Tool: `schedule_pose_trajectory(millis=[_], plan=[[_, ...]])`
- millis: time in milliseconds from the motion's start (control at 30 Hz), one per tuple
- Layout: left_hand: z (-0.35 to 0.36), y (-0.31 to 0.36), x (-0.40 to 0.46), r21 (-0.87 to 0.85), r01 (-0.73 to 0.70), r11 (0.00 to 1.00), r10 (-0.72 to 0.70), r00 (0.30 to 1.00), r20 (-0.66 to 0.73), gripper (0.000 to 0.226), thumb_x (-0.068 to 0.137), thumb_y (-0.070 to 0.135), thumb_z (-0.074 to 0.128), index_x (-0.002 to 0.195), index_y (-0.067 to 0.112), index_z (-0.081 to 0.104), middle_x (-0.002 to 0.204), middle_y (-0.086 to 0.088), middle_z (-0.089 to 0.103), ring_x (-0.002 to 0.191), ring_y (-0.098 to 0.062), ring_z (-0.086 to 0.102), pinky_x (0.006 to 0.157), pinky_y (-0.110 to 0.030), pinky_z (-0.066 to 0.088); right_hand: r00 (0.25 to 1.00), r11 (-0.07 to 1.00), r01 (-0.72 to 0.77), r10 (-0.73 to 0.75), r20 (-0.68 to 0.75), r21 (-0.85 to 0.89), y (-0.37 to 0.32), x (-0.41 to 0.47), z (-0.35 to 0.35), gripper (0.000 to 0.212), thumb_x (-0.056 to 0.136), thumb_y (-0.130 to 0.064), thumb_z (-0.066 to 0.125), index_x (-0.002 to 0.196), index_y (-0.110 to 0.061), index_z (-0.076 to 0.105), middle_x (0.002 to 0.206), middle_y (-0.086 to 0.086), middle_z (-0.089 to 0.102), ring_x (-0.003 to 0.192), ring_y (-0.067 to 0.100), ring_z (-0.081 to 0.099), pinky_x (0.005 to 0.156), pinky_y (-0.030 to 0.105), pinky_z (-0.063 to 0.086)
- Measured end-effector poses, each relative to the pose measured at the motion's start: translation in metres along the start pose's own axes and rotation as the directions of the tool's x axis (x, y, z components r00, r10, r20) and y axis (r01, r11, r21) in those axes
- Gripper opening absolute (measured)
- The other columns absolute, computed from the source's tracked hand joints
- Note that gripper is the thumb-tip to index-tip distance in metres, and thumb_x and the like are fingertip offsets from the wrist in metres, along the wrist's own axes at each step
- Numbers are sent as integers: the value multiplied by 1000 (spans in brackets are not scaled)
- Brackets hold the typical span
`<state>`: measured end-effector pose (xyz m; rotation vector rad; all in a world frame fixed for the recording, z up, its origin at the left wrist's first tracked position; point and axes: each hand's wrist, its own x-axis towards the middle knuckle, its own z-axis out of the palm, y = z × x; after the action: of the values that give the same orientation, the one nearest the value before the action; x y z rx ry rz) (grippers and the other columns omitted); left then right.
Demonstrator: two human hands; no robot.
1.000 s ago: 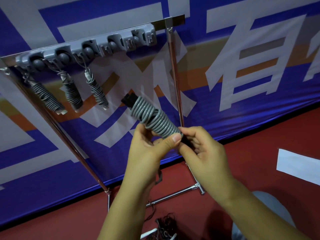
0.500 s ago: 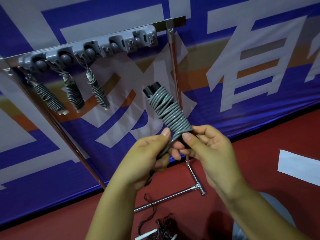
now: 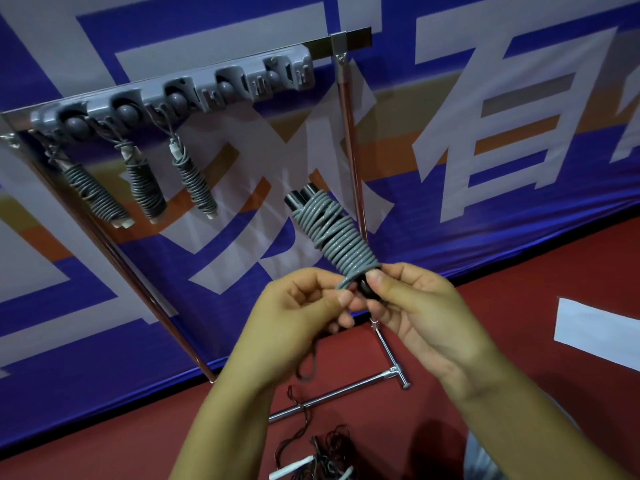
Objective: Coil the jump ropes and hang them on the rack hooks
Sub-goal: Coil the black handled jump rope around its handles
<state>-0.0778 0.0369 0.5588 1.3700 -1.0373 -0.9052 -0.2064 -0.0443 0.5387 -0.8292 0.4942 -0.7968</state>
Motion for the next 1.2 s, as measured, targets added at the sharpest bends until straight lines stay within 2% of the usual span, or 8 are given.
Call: schedule_pose_trajectory(millis=[100,267,633,700,800,933,1033,1200], plan=[[4,-5,-4,382,-171,908,219,972,-84,16,86,3,64,87,17,71,68,4,70,57,-5,59,61,-21,50,999,999,-43,44,-17,23,3,4,-3,12,83,-2,58,93,2,61,80,14,72,65,17,70,52,14,51],[3,-16,0,568,-280,774,446,878,-175,21,84,6,69,89,27,72,76,16,70,70,5,63,65,-8,45,996,996,-87,87,-27,0,4,8,-4,25,70,-13,64,90,1,63,70,11,70,59,13,68,50,13,51],[-15,-37,13,741,-581,337,711,672,204,31,90,7,53,119,7,65,98,-2,65,86,-7,61,73,-18,51,907,825,-392,420,22,408,-2,12,1,15,63,-7,65,66,7,72,70,21,67,51,17,66,42,15,51],[-19,-36,14,711,-590,382,682,699,214,34,91,10,52,122,11,64,101,4,63,89,-4,61,75,-16,50,931,876,-344,364,5,336,-2,12,0,17,66,-7,65,70,8,71,70,20,67,51,16,66,43,14,51],[-16,-33,13,552,-523,650,572,814,99,30,87,20,58,115,16,68,101,8,66,94,-6,63,80,-16,49,973,957,-218,228,-32,190,-1,16,-2,13,78,-6,60,82,5,65,68,14,68,53,13,65,46,12,50],[-2,-28,10,227,-226,947,267,948,-170,17,80,33,71,76,17,72,79,3,69,72,-7,61,69,-24,48,996,997,-75,76,-55,19,3,16,-2,7,86,-2,58,89,2,62,71,9,70,55,12,66,49,14,49],[-1,-30,12,104,-42,994,60,982,-177,26,74,36,77,72,12,67,69,-5,65,64,-20,53,64,-35,42,998,999,-26,23,-54,-43,5,11,-4,8,86,-2,58,92,3,61,71,9,70,54,11,64,49,14,49],[-7,-33,17,78,2,997,-5,999,43,23,74,26,76,85,9,65,78,0,67,76,-12,63,75,-25,53,1000,996,9,-11,-26,-87,8,4,-7,11,83,-4,61,93,2,63,76,12,72,55,11,63,50,15,49]])
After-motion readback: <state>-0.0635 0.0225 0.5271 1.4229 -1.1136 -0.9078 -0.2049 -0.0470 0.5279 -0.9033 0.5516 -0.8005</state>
